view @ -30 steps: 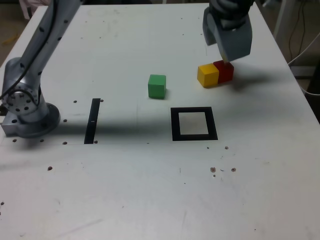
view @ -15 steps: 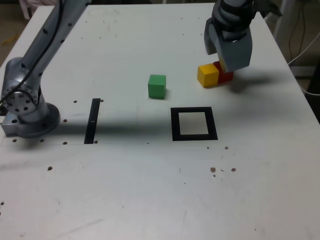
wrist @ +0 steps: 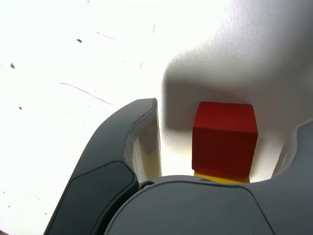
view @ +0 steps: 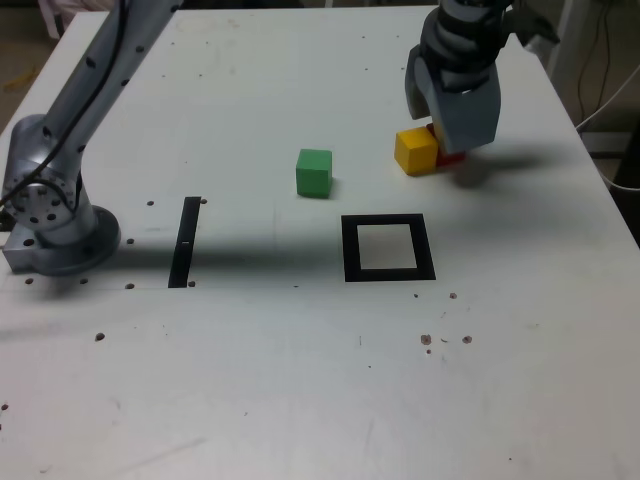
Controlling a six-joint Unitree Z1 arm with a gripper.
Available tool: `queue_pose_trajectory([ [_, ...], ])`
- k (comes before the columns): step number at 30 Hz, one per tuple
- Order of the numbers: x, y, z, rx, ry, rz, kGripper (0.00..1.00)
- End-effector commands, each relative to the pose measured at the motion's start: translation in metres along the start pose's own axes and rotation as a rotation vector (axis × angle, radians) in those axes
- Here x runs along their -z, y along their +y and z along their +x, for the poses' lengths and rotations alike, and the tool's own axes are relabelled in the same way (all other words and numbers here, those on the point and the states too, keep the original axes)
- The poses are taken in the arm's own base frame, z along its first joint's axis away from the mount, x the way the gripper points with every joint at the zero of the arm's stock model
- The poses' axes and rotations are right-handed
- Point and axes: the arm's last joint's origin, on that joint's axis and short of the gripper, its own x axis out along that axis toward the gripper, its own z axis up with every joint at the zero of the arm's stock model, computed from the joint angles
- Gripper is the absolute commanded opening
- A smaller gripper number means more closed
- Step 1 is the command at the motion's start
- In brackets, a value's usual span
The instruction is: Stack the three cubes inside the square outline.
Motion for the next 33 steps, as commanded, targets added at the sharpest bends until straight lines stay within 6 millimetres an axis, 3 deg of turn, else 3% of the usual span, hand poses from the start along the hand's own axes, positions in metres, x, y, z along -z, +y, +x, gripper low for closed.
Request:
queue_pose_trajectory([
  [1,-0.0010,0.0011,0.0024,-0.003,-0.002,0.003,0.91],
  [15,-0.0015,0.0021,0.0055,-0.012,-0.017,0.030,0.81],
  [33,-0.0030,0.0040,0.0083,-0.026,-0.065,0.058,0.61],
])
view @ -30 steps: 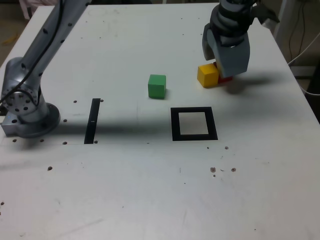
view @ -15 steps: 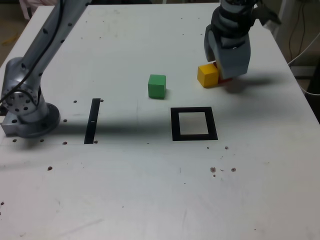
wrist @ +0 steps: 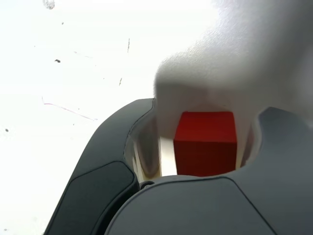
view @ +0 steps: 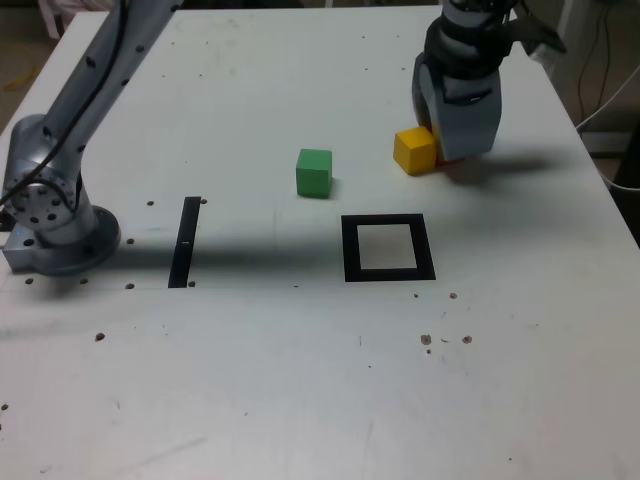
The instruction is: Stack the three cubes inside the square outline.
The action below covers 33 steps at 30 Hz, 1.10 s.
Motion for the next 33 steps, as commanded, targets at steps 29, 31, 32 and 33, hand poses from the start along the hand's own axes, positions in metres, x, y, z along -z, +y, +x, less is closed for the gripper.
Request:
queue_pose_trajectory([
  [29,-0.001,0.003,-0.012,-0.060,-0.086,-0.069,0.37],
  [31,-0.001,0.002,-0.020,-0.072,-0.081,-0.096,0.36],
  [32,-0.002,0.001,-0.023,-0.077,-0.080,-0.114,0.35],
  [33,-0.002,0.000,-0.027,-0.081,-0.079,-0.133,0.34],
])
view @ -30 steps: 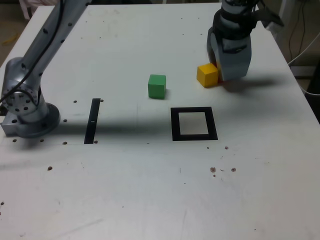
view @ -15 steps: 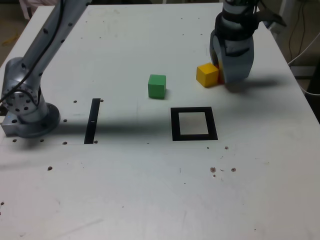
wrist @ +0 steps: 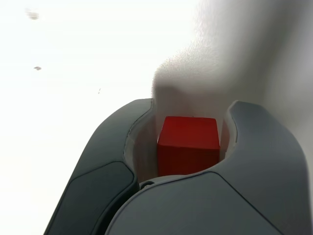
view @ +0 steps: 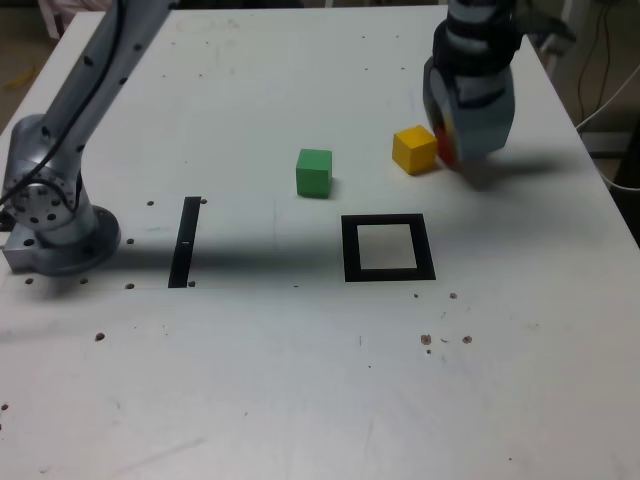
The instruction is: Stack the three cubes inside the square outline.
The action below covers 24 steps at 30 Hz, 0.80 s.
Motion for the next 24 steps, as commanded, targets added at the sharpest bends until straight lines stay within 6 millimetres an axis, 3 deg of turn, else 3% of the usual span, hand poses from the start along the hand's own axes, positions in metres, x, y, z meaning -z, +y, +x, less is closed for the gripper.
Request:
queue_pose_trajectory([
  [1,0.000,-0.002,-0.013,-0.024,0.000,-0.033,0.33],
  [12,-0.019,-0.024,-0.050,-0.040,-0.005,-0.120,0.30],
  [24,-0.042,-0.085,-0.077,-0.018,0.012,-0.384,0.30],
])
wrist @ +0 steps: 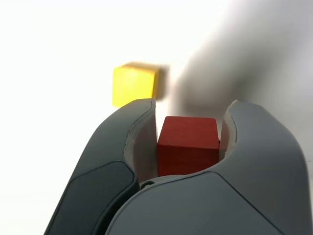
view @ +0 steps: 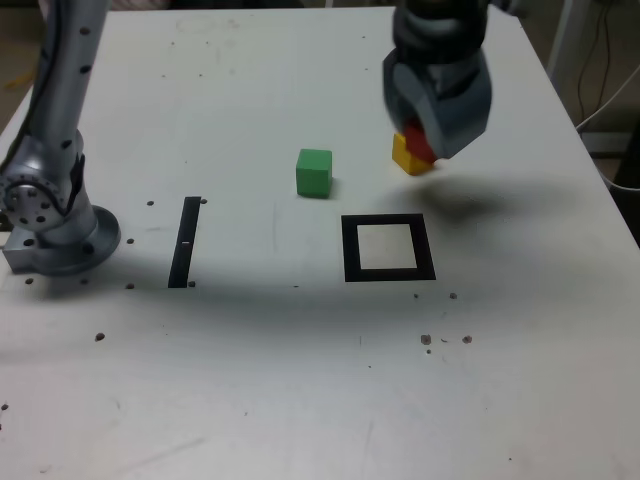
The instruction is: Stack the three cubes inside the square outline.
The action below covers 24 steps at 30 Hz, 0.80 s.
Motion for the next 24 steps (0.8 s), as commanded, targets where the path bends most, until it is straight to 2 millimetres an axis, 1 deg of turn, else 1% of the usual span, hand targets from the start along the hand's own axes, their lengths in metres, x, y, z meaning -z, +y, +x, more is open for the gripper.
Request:
queue_pose_trajectory([
  [1,0.002,-0.012,-0.012,-0.017,-0.009,-0.074,0.30],
  [6,0.005,-0.032,-0.018,0.017,0.018,-0.224,0.30],
  [13,-0.005,-0.057,-0.015,0.063,0.074,-0.398,0.30],
  [19,-0.015,-0.065,-0.007,0.086,0.117,-0.500,0.29],
  [24,-0.024,-0.069,-0.006,0.095,0.108,-0.580,0.29],
])
